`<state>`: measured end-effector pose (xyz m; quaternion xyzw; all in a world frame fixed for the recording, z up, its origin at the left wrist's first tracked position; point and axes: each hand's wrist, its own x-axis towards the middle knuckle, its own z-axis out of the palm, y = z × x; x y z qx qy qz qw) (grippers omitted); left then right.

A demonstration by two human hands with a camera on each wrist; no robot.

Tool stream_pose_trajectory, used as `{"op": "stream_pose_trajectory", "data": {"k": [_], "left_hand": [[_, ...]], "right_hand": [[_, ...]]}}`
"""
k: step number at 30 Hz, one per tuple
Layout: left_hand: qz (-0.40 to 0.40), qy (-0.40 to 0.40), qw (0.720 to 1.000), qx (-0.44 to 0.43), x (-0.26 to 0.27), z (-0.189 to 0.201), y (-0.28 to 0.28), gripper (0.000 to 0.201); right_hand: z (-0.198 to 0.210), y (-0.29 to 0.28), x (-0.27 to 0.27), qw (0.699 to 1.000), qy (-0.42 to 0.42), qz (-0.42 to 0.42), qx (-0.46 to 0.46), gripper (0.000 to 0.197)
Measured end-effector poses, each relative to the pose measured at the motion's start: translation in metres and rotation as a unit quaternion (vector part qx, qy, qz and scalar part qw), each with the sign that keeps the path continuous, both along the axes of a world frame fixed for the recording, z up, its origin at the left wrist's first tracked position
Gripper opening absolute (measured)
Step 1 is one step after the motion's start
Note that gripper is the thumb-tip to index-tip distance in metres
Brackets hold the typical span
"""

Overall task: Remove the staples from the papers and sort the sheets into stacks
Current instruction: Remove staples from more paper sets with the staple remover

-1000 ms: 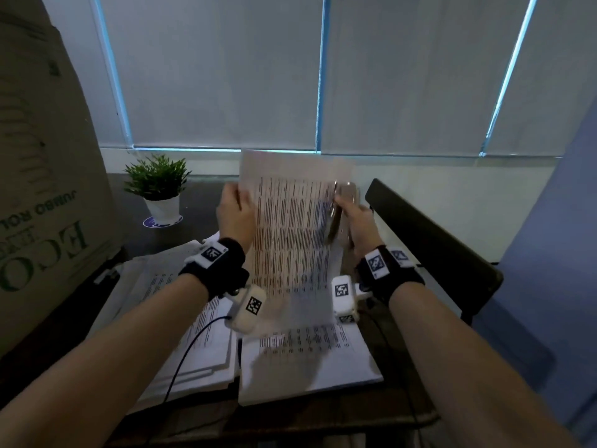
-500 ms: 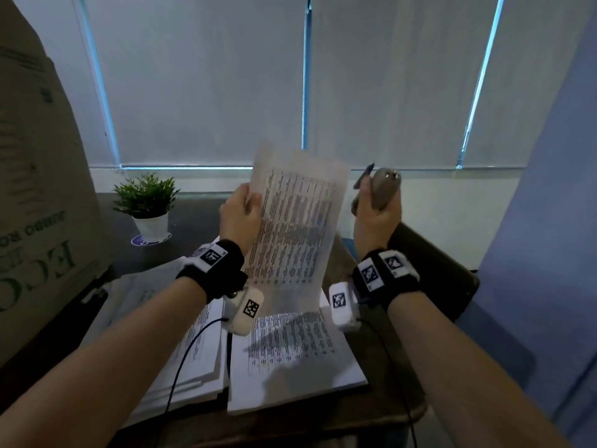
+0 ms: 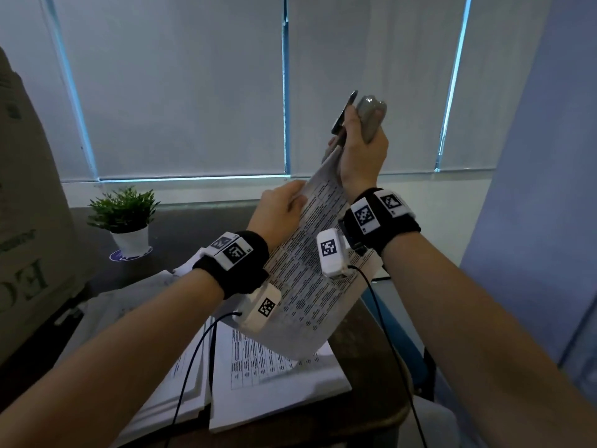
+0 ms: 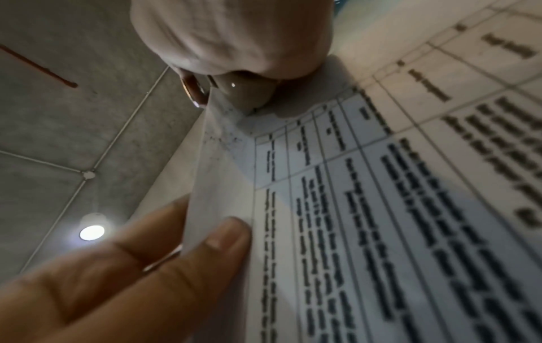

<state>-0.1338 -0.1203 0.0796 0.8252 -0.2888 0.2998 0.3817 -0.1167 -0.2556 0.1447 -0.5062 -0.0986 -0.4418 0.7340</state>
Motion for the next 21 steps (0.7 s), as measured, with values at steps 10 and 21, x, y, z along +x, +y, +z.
{"op": "stream_pose_trajectory", "data": {"k": [10, 21], "left_hand": [[-0.021, 0.022, 0.999, 0.038, -0.004, 0.011, -0.015, 0.029], [0.041, -0.014, 0.999, -0.023, -0.006, 0.022, -0.015, 0.022]], "right_hand": [[-0.005, -0.004, -0.001, 1.000, -0.008, -0.008, 0.004, 0.031], [-0.006, 0.030, -0.005, 0.999, -0.035, -0.012, -0.016, 0.032]]}}
